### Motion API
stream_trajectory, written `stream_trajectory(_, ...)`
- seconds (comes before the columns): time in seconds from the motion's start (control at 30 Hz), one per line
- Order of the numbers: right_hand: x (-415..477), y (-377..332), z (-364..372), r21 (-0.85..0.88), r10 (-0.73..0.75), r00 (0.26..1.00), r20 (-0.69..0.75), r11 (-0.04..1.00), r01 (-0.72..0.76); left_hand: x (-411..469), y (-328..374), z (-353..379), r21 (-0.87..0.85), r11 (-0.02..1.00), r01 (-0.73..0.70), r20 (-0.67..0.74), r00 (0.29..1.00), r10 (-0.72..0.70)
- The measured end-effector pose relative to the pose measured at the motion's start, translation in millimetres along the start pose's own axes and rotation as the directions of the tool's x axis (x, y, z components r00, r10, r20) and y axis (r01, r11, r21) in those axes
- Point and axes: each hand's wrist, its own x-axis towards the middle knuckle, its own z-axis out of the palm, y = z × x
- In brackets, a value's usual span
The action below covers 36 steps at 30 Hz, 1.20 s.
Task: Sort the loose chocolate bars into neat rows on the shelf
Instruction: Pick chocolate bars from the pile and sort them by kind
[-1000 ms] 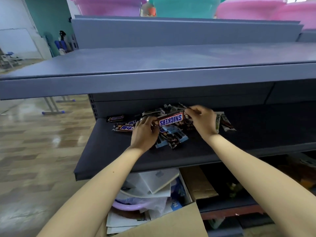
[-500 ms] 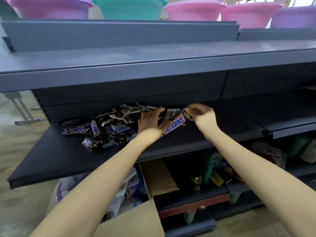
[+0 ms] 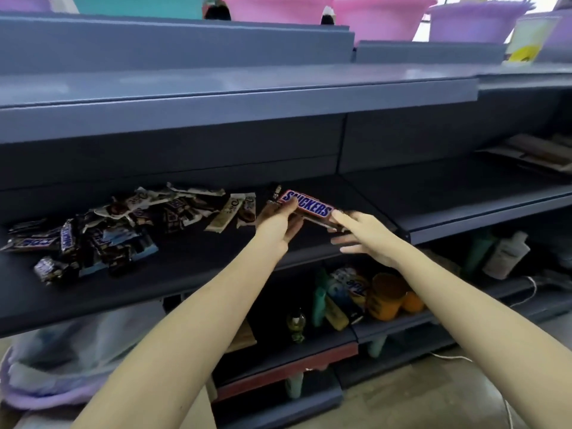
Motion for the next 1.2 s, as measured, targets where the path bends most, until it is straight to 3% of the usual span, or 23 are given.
stream_trajectory(0.07, 7.2, 7.7, -1.7, 0.063, -0.014, 1.0, -0.001, 0.998, 0.014, 10.3, -5.0, 4.9, -0.073, 0.997, 0.04, -0.042, 0.998, -0.043)
stream_trajectory(0.2, 30.8, 7.9, -0.1, 0.119, -0.075, 0.988, -0.138, 0.989, 0.091, 31.9, -15.4, 4.7, 0.048, 0.997, 0.059, 0.01, 0.998, -0.059)
stream_trajectory(0.33, 68.3, 4.9, -12.3, 0.059, -0.096, 0.972, -0.216, 0.992, 0.112, 64.5, -7.5, -6.2, 0.244, 0.964, -0.109, -0.001, 0.994, 0.113)
stream_trajectory(0.43, 95.7, 4.6, -22.7, -0.032, -0.109, 0.975, -0.193, 0.994, 0.105, 90.0, 4.5, -11.0, 0.478, 0.849, -0.227, 0.047, 0.971, 0.234)
stream_trajectory(0.53, 117.3, 6.6, -29.1, -0.103, -0.122, 0.98, -0.158, 0.989, 0.106, 112.6, 10.9, -8.6, 0.666, 0.691, -0.28, 0.14, 0.957, 0.254)
stream_trajectory(0.63, 136.2, 10.2, -34.2, -0.143, -0.128, 0.971, -0.203, 0.985, 0.1, 130.8, 10.2, -4.5, 0.77, 0.575, -0.277, 0.122, 0.948, 0.293)
stream_trajectory(0.77, 160.9, 12.3, -43.1, -0.188, -0.117, 0.964, -0.24, 0.98, 0.072, 146.9, 5.9, 1.6, 0.832, 0.507, -0.228, 0.082, 0.953, 0.293)
stream_trajectory(0.97, 195.6, 17.9, -47.0, -0.163, -0.136, 0.969, -0.206, 0.981, 0.103, 170.7, -6.9, 12.0, 0.822, 0.537, -0.187, -0.039, 0.924, 0.381)
stream_trajectory(1.2, 228.3, 20.0, -51.7, -0.238, -0.195, 0.966, -0.17, 0.959, 0.152, 195.5, -15.9, 15.3, 0.62, 0.76, -0.194, -0.171, 0.912, 0.373)
